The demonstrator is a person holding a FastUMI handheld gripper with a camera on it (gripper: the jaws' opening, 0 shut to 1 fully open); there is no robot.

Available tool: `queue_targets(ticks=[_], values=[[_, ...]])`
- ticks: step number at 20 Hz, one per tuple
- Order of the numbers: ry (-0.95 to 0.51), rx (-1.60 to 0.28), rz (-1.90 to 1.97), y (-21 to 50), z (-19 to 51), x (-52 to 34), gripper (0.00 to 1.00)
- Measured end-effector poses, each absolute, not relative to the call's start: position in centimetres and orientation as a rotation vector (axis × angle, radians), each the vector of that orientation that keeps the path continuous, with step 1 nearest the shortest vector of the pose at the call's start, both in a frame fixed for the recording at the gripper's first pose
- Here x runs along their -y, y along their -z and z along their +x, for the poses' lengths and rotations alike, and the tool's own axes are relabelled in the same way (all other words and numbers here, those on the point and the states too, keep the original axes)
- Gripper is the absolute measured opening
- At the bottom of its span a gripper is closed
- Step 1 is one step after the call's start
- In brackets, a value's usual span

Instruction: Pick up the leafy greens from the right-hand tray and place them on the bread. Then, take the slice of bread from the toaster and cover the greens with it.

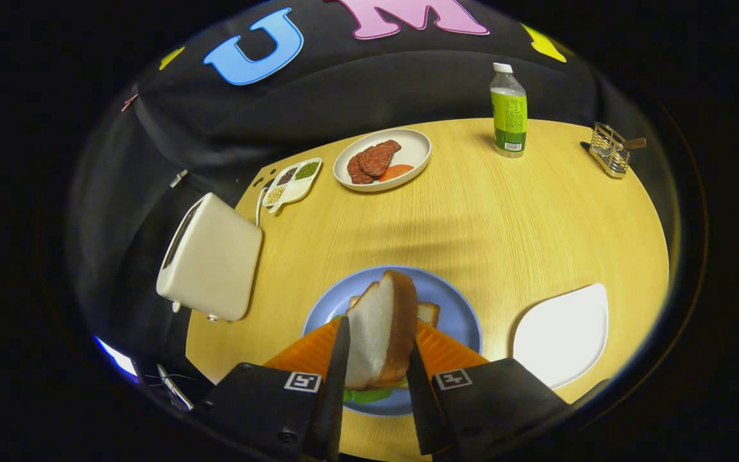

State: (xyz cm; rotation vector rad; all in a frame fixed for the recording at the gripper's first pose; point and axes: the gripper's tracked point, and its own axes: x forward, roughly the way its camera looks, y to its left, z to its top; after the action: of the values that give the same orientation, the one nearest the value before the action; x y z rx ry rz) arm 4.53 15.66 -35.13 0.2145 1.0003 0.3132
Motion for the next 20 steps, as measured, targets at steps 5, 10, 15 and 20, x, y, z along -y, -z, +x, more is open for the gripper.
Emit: queue_targets(ticks=[5,10,15,20], values=[[-0.334,-0.995,0.157,34.9,3.9,-14.4,1.00],[-0.326,-0.917,0.087,32.5,4.2,-12.4,0.99],[-0.343,-0.844,0.051,29.0,4.1,-11.3,0.99],[-0.355,-0.685,-0.017,23.3,4.5,-10.1,0.99]])
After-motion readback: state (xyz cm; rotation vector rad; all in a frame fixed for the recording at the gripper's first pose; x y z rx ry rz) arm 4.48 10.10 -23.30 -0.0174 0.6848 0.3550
